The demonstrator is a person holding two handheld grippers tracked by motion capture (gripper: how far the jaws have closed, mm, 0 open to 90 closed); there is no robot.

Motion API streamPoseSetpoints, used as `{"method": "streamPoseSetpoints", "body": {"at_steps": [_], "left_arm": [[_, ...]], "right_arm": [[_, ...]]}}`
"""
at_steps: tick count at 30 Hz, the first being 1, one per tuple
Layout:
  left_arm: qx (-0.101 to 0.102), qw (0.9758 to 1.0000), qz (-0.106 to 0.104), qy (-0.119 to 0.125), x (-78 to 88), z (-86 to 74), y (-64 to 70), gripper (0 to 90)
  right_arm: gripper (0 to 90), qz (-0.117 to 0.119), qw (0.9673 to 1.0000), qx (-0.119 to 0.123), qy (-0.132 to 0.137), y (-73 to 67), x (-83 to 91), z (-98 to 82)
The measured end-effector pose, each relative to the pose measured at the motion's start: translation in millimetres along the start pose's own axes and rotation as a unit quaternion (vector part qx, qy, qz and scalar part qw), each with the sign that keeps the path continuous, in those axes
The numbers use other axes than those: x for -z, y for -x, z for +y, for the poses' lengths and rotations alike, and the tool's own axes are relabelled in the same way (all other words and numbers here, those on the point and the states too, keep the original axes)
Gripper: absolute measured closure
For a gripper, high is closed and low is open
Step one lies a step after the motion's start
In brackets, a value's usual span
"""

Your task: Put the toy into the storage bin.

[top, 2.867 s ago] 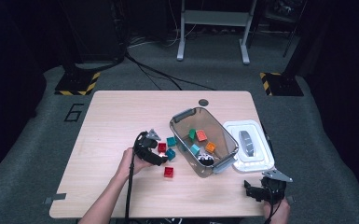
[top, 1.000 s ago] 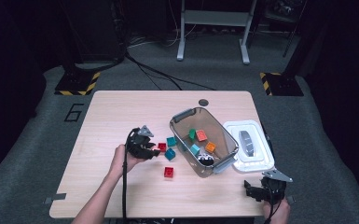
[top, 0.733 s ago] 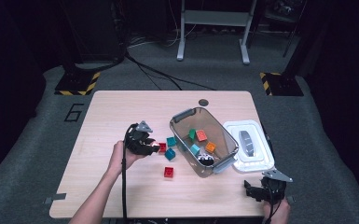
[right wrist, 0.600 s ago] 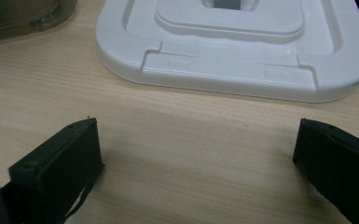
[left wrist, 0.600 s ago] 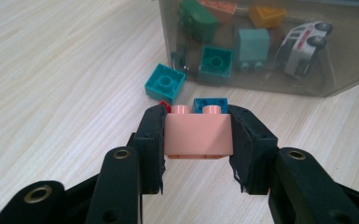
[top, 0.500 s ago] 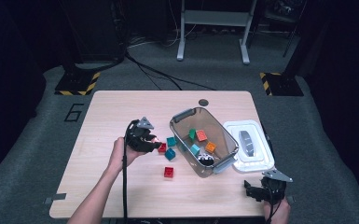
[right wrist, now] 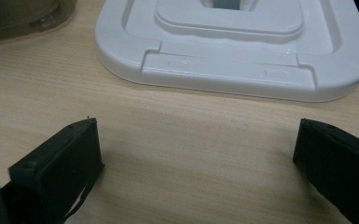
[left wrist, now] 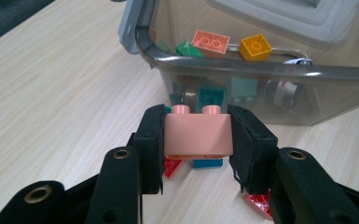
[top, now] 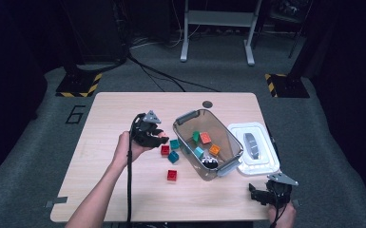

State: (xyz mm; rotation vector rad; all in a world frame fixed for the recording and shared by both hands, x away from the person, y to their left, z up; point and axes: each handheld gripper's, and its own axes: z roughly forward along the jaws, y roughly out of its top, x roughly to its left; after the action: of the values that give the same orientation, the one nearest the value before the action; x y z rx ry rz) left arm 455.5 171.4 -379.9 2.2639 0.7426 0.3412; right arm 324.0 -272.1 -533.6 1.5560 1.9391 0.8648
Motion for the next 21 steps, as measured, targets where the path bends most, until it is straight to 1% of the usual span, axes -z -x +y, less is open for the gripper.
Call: {"method": "streamPoseSetpoints", "body": {"at_steps": [5, 7, 8, 14, 18, 19, 21], "left_arm": [[-0.010, 0.9999, -0.001, 0.009, 3.6, 13.9, 2.1, 59.2], [-0.015, 0.9999, -0.004, 0.008, 4.1, 20.0, 3.2, 59.1], [-0.015, 0.9998, -0.002, 0.012, 3.1, 22.7, 4.5, 59.1], [-0.031, 0.9994, -0.005, 0.012, -1.8, 40.2, 12.1, 59.1], [-0.038, 0.9992, -0.011, 0.013, -7.3, 50.6, 17.8, 59.1], [-0.042, 0.9990, -0.012, 0.012, -8.7, 53.2, 19.0, 59.1], [-0.044, 0.9989, -0.015, 0.012, -11.8, 57.7, 22.5, 59.1]], "right_arm": [[0.3, 0.000, 1.0000, 0.000, 0.000, 0.1, -0.1, 0.0], [0.3, 0.000, 1.0000, 0.000, 0.000, 0.1, -0.1, 0.0], [0.3, 0.000, 1.0000, 0.000, 0.000, 0.1, -0.1, 0.0], [0.3, -0.001, 1.0000, 0.003, 0.001, 1.0, -0.2, 0.0], [0.3, -0.001, 1.0000, 0.001, 0.000, 0.8, -0.2, -0.1], [0.3, -0.001, 1.0000, 0.003, 0.001, 0.9, -0.2, 0.0], [0.4, -0.001, 1.0000, 0.003, 0.001, 1.0, -0.3, 0.0]]}}
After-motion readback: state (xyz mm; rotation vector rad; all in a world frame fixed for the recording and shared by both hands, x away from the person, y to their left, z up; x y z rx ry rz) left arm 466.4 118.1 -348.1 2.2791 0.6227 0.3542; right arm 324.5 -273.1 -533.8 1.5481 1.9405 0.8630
